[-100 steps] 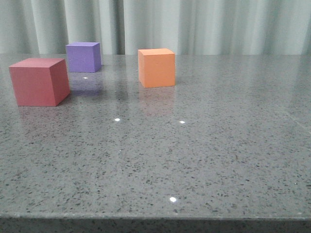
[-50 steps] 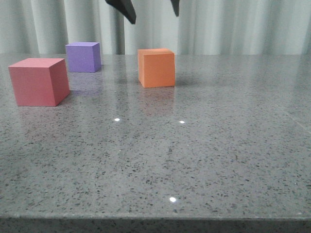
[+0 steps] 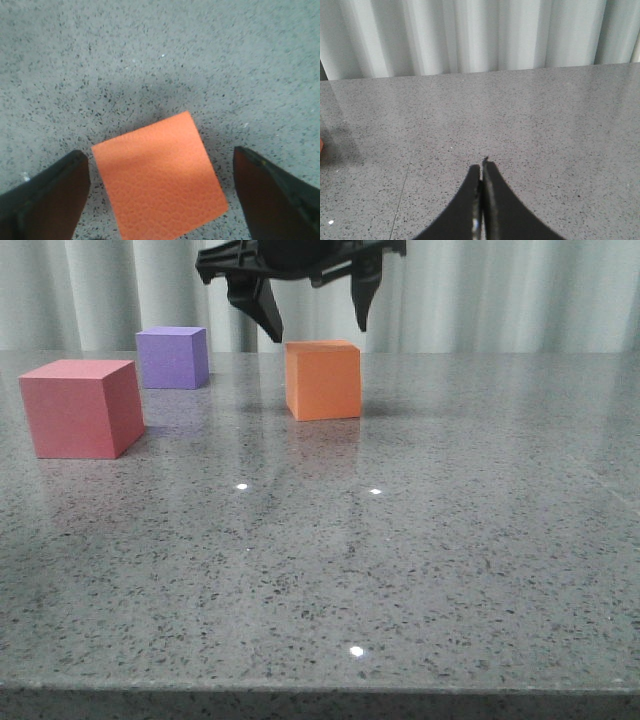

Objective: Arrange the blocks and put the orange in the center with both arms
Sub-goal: 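Lower the left gripper over the orange cube and close on it, then lift the orange cube and carry it toward the purple cube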

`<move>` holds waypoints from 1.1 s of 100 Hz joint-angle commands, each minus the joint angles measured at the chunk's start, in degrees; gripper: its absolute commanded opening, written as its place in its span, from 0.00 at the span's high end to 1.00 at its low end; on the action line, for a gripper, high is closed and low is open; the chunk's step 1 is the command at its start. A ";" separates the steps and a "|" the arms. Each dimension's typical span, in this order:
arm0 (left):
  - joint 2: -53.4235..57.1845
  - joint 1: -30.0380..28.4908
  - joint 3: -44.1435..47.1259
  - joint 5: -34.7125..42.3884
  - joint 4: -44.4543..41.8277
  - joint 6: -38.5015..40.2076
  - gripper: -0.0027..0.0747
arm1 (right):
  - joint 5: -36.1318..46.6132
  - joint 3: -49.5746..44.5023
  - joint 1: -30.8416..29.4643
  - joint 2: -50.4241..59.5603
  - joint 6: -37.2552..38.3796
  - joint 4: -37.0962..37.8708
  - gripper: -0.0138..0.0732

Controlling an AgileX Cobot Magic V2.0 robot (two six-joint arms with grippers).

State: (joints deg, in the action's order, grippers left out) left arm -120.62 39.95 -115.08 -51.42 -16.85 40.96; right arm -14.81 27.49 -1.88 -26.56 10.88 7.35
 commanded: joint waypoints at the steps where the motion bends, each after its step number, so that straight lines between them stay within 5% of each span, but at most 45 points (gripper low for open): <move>1: 2.45 0.33 -1.93 2.66 -1.01 0.66 0.25 | 4.90 1.49 -0.46 -0.21 -0.40 0.89 0.92; 30: 0.92 0.33 -1.93 2.52 -0.79 0.66 0.27 | 4.90 1.49 -0.46 -0.21 -0.40 0.89 0.92; 71: 0.52 0.58 -2.77 -1.21 -1.14 -0.17 0.47 | 4.90 1.49 -0.46 -0.21 -0.40 0.89 0.92; 110: 7.87 -0.63 -6.74 -9.64 -0.94 -15.67 0.47 | 4.90 1.49 -0.46 -0.21 -0.40 0.89 0.92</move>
State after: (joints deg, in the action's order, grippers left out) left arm -119.16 39.95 -119.59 -61.29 -16.88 29.09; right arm -14.81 27.49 -1.88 -26.56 10.88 7.35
